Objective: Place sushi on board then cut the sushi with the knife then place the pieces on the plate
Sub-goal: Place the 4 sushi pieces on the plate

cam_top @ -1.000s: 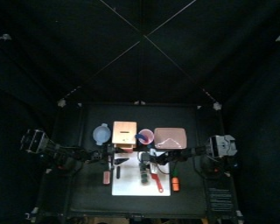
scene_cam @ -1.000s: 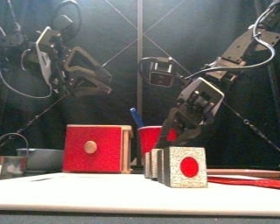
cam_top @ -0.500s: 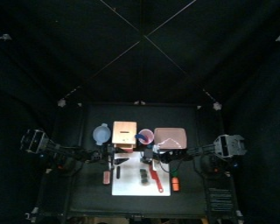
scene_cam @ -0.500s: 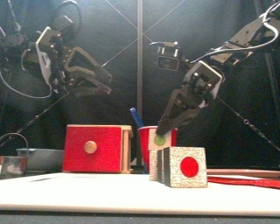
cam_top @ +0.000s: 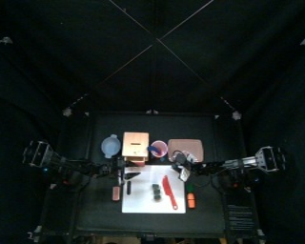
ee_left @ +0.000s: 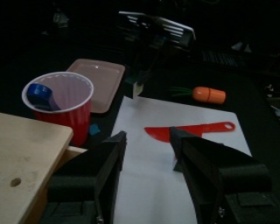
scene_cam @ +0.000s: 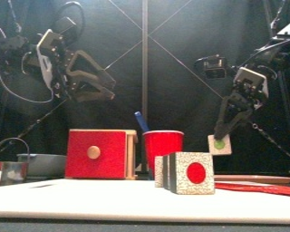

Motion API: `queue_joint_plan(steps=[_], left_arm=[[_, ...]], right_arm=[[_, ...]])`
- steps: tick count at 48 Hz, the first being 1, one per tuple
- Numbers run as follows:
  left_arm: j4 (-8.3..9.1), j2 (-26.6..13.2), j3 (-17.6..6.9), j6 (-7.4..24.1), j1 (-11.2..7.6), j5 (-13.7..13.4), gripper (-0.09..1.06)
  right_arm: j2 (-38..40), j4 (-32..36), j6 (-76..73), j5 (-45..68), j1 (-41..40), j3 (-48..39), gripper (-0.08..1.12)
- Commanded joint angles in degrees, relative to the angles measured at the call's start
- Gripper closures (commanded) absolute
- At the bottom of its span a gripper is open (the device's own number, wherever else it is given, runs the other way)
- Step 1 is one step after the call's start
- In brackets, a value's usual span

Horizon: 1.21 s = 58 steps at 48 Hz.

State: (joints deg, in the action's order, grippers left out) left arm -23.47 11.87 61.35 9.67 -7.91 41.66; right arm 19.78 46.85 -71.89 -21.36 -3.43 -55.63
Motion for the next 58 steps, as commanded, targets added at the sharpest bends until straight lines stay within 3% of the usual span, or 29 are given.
queue_joint_plan(steps=[1, 17, 23, 42, 58], left_arm=[[0.18, 0.3, -1.0, 0.1, -0.09, 0.3, 0.15], [0.35, 0.2, -0.7, 0.3, -0.09, 0.3, 0.15], [0.7, 0.2, -0.5, 0.4, -0.09, 0.3, 0.15], [3.69, 0.3, -0.2, 0.4, -0.09, 0.3, 0.15], [3.69, 0.2, 0.8, 0.3, -0.09, 0.3, 0.15]], right_arm=[[0.1, -3.0, -0.3, -2.5, -5.4, 1.8, 0.4], [-6.8, -19.0, -0.4, -2.9, -17.8, 7.0, 0.41], [-10.7, -22.1, -0.5, -2.5, -20.0, 8.6, 0.41], [-18.6, -21.5, -0.5, -5.4, -20.5, 15.9, 0.4], [-18.5, -20.5, -0.6, -9.1, -20.7, 18.1, 0.4]])
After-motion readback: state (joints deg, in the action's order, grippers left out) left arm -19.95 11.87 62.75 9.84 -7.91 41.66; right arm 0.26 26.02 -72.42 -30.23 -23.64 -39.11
